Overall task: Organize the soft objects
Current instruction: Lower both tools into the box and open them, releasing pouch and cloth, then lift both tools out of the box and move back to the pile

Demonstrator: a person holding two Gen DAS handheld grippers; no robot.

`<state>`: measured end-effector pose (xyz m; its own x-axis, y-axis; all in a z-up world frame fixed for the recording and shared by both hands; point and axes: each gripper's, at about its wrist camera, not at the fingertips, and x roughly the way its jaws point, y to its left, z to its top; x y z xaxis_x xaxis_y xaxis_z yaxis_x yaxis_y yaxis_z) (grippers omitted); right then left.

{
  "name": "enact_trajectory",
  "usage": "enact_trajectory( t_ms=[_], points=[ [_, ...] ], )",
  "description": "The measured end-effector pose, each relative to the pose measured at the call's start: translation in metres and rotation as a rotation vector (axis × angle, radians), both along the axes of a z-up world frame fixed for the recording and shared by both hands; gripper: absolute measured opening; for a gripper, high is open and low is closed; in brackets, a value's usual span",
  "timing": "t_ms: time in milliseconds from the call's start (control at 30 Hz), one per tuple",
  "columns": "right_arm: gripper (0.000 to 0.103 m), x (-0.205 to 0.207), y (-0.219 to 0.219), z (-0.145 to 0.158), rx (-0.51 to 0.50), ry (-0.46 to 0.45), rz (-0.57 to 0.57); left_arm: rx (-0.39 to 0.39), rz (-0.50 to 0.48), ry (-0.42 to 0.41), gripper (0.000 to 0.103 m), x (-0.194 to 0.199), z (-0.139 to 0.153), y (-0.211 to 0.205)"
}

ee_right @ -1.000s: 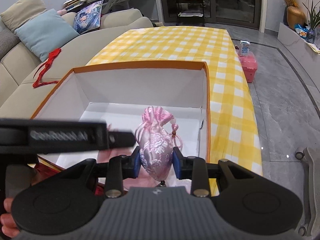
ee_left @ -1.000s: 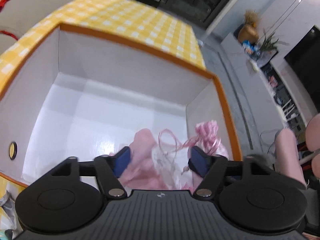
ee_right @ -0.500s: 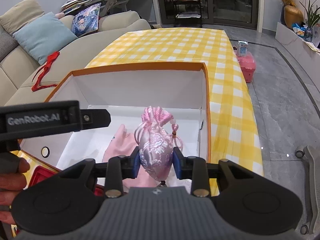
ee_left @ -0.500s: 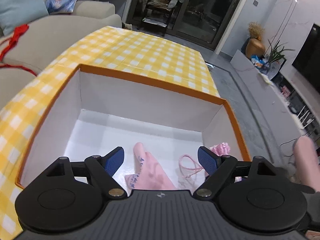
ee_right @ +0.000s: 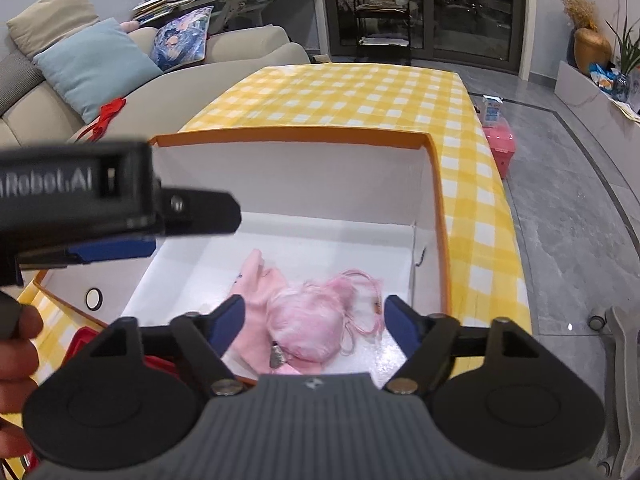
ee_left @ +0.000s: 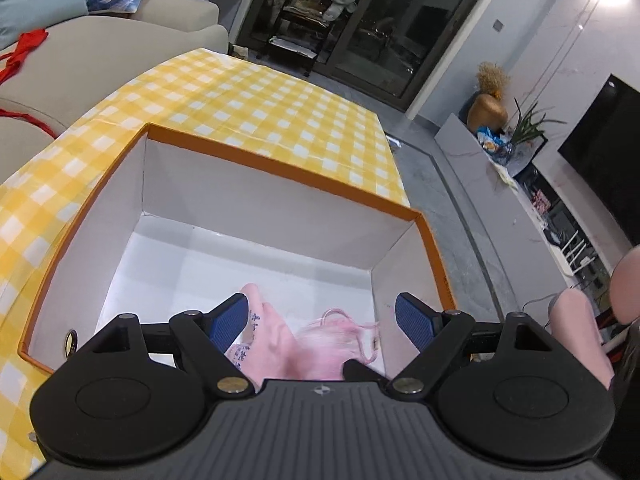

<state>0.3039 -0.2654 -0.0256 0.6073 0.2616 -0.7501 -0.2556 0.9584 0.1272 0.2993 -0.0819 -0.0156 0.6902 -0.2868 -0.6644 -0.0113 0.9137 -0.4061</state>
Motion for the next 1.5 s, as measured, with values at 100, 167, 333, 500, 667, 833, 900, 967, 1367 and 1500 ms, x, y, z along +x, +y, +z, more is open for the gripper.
enact_trajectory(
  t_ms=[100,167,333,500,667,833,900,967,1367,1500],
  points=[
    [0.093,-0.002,0.003,0.001,-0.003,-0.013,0.008,-0.006,0.006,-0.008,0.098,0.0,0.004,0.002],
    [0.096,-0.003,0.002,0.002,0.001,-0.024,0.009,-0.003,0.009,-0.012,0.098,-0.001,0.006,0.003],
    [0.099,-0.002,0.001,0.002,0.037,-0.018,-0.008,0.015,0.024,-0.017,0.098,-0.006,0.014,0.0],
    [0.1,-0.007,0.012,0.002,-0.01,-0.033,0.014,0.04,-0.009,-0.06,0.098,-0.013,0.029,-0.008],
    [0.1,-0.011,0.014,0.005,0.005,-0.056,-0.004,0.039,-0.016,-0.079,0.098,-0.02,0.04,-0.009],
    [0.1,-0.015,0.008,0.015,0.05,-0.102,-0.048,0.049,0.018,-0.098,0.098,-0.029,0.049,-0.004],
    [0.1,-0.017,0.005,0.019,0.051,-0.127,-0.07,0.054,0.006,-0.111,0.098,-0.033,0.056,-0.001],
    [0.1,-0.023,0.003,0.024,0.028,-0.157,-0.124,0.054,-0.033,-0.114,0.098,-0.036,0.063,0.001],
    [0.1,-0.076,-0.021,0.054,0.015,-0.204,-0.21,-0.012,-0.123,-0.127,0.098,-0.087,0.096,0.009],
    [0.1,-0.107,-0.026,0.054,0.049,-0.152,-0.207,0.025,-0.162,-0.134,0.098,-0.111,0.094,0.009]
  ],
)
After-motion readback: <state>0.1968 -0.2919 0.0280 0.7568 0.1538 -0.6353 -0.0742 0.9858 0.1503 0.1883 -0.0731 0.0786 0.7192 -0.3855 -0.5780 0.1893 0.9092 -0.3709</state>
